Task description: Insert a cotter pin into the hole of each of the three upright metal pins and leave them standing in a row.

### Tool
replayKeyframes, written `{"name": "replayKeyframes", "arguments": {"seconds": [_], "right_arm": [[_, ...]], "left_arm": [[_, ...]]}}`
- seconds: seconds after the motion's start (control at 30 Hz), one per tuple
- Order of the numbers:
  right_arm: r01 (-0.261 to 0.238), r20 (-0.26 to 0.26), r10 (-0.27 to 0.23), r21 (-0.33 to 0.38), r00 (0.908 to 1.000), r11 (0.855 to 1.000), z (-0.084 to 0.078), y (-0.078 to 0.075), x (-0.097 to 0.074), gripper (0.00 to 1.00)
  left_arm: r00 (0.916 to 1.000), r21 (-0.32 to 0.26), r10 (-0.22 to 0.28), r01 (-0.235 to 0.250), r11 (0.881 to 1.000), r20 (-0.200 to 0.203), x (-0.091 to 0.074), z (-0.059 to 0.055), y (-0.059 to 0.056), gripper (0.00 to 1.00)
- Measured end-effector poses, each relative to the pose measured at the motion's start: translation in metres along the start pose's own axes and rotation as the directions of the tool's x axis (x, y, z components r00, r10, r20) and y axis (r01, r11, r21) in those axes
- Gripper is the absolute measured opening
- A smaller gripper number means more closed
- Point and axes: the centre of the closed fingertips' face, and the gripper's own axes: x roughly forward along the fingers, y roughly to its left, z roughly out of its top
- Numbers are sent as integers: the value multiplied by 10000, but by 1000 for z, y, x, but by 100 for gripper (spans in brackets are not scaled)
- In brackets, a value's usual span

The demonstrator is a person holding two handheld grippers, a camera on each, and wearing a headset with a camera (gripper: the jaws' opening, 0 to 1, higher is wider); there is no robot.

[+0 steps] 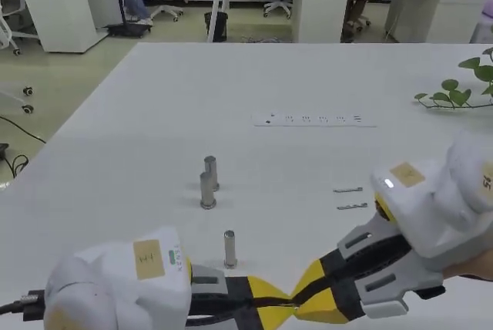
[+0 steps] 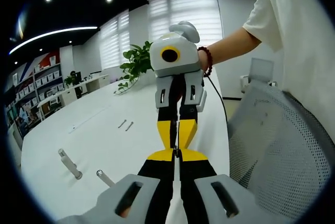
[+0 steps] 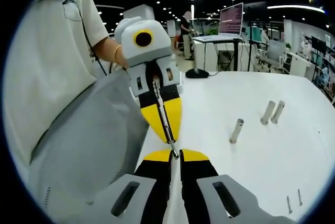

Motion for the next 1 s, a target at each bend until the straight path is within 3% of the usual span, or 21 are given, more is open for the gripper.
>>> {"name": "replayKeyframes", "arguments": {"seconds": [0.33, 0.57, 0.83, 1.0], "right_arm": [[-260, -159, 258, -181, 9995, 9995, -2, 5, -1, 4], [-178, -308, 164, -478, 9994, 9987, -4, 5, -1, 2], [289, -684, -348, -848, 9971, 9960, -6, -6, -5, 2], [812, -1449, -981, -1178, 9846, 9897, -17, -21, -7, 2]], "left_arm": [[9997, 25, -220, 220, 9998, -84, 0, -2, -5, 0], [9998, -95, -131, 129, 9999, -122, 3, -2, -3, 1], [9990, -495, 439, -440, 9978, -31, 3, -2, 8, 7], [9970, -829, 780, -775, 9935, 27, 1, -5, 15, 12]]}}
